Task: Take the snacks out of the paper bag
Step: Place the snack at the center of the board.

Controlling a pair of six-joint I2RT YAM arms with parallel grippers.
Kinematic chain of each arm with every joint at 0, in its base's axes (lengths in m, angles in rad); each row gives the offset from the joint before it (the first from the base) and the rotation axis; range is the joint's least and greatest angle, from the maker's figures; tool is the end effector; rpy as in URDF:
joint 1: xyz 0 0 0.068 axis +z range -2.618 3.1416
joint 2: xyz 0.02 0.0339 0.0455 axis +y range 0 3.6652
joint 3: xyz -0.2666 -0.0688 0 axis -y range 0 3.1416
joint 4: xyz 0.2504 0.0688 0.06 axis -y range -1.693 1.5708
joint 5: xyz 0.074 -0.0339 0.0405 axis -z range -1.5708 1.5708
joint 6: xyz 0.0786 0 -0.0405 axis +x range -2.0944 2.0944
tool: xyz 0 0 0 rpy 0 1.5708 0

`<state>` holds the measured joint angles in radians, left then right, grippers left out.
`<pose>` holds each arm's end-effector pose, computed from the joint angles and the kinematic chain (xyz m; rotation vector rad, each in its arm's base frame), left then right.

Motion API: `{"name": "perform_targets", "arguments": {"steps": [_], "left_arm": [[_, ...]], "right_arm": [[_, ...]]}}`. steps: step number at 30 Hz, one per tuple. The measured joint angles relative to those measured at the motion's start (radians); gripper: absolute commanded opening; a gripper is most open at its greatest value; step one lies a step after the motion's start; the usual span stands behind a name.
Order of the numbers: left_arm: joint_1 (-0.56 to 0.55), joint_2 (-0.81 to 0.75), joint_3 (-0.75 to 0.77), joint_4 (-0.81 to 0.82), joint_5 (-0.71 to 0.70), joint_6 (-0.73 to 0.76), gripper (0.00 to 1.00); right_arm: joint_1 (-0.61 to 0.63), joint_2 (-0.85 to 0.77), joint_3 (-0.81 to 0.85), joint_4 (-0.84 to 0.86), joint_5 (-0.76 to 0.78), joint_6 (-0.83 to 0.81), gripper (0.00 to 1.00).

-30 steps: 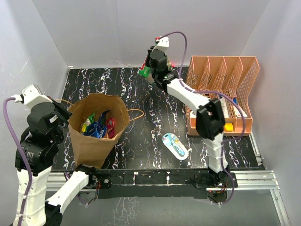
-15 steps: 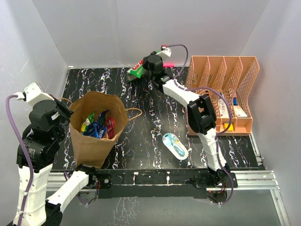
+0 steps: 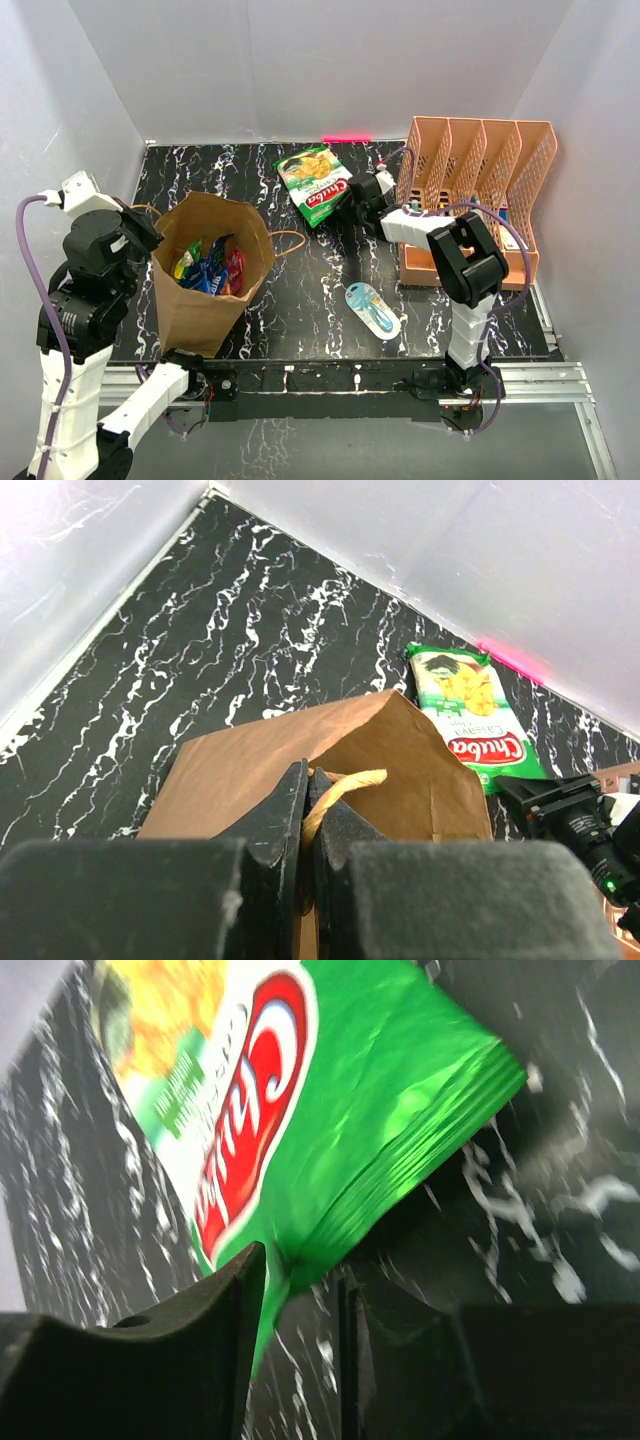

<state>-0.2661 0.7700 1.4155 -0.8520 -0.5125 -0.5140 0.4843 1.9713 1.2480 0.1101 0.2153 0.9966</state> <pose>0.1375 0.0025 0.4684 -0.5737 1.6552 -0.1140 0.4279 0.2061 0.1515 0.6859 2.1253 0.6030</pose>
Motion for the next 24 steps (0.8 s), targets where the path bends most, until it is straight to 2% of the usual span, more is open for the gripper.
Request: {"name": "perform_targets", "arguments": {"steps": [2, 4, 6, 13, 18, 24], "left_arm": [[0.0, 0.006, 0.0, 0.0, 0.022, -0.003, 0.0], [0.0, 0.013, 0.0, 0.001, 0.04, -0.003, 0.0], [0.0, 0.018, 0.0, 0.001, 0.055, -0.002, 0.0], [0.0, 0.008, -0.021, 0.029, 0.095, 0.023, 0.0], [0.0, -0.006, -0.043, 0.055, 0.118, 0.036, 0.0], [0.0, 0.0, -0.043, 0.095, 0.159, 0.068, 0.0]], "right_arm": [[0.002, -0.049, -0.069, -0.029, -0.044, -0.006, 0.5], [0.003, -0.1, -0.127, -0.054, -0.081, -0.029, 0.66], [0.004, -0.153, -0.171, -0.084, -0.11, -0.066, 0.74], [-0.011, -0.354, -0.213, -0.265, -0.228, -0.319, 0.86], [-0.013, -0.472, -0.188, -0.358, -0.457, -0.532, 0.92], [0.047, -0.506, -0.019, -0.423, -0.632, -0.565, 0.95]]}}
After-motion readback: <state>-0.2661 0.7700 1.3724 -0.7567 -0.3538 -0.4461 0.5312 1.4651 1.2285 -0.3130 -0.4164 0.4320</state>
